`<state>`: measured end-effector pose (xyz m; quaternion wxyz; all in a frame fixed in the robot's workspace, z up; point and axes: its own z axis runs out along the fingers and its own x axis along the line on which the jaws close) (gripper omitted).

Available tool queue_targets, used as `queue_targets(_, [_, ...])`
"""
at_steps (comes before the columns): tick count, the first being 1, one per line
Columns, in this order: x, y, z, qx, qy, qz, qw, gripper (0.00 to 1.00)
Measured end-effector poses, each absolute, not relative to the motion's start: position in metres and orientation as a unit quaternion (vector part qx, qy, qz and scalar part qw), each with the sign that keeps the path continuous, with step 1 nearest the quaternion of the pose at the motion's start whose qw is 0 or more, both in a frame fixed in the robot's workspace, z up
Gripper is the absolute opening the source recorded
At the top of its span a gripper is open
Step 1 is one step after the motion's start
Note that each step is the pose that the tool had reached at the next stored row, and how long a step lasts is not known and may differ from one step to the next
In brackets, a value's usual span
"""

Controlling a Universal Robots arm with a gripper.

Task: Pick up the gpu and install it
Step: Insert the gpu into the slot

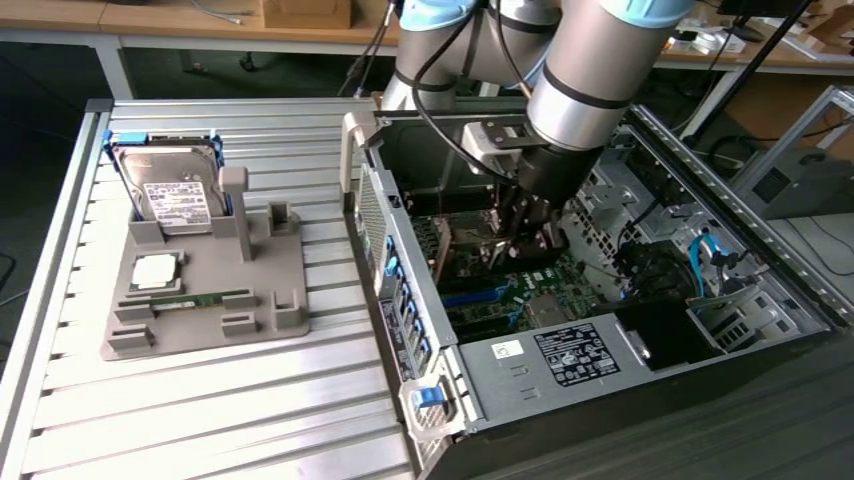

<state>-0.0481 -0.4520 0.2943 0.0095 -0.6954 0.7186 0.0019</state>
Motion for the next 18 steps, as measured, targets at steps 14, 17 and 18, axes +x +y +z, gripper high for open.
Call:
queue_targets(14, [-0.057, -0.454, 0.286, -0.695, 0.719, 0.002, 0.009, 0.28])
queue_targets(17, [-0.060, -0.454, 0.283, -0.695, 0.719, 0.002, 0.009, 0.28])
queue_targets(18, [-0.061, -0.454, 0.282, -0.695, 0.719, 0.002, 0.009, 0.28])
